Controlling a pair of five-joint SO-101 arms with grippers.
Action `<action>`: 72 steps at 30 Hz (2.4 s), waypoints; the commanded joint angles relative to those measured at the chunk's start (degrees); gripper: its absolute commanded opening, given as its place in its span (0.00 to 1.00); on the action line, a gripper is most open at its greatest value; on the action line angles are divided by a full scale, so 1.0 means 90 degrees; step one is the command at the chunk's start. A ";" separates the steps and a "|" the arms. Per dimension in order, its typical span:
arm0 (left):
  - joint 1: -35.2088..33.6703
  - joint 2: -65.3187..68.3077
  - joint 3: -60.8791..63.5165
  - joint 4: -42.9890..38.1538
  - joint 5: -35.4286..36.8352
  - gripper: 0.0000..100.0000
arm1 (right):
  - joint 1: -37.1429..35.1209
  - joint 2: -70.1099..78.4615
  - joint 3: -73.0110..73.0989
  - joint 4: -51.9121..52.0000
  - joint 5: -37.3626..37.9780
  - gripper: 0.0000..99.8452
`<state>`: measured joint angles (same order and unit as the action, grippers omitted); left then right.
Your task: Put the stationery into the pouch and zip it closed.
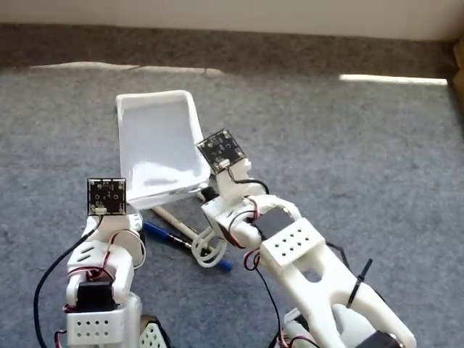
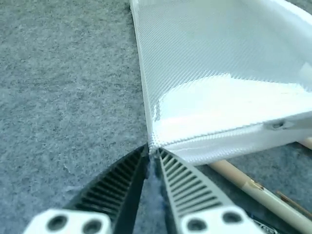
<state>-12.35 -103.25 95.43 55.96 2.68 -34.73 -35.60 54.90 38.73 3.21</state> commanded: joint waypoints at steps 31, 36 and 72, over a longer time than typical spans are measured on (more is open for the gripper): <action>-0.0366 -0.0073 -0.0249 -0.0098 0.0039 0.06 | 0.0728 -0.1363 0.0327 -0.0093 0.0137 0.00; -0.0435 -0.0073 -0.0249 0.0039 0.0078 0.26 | 0.0689 -0.1363 0.0278 0.0278 0.0137 0.00; 0.0357 -0.0073 0.0190 -0.1241 -0.0068 0.29 | -0.0825 -0.4225 0.0327 0.2203 0.0156 0.00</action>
<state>-11.03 -103.25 96.04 46.20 2.77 -40.62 -71.82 58.68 57.01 3.91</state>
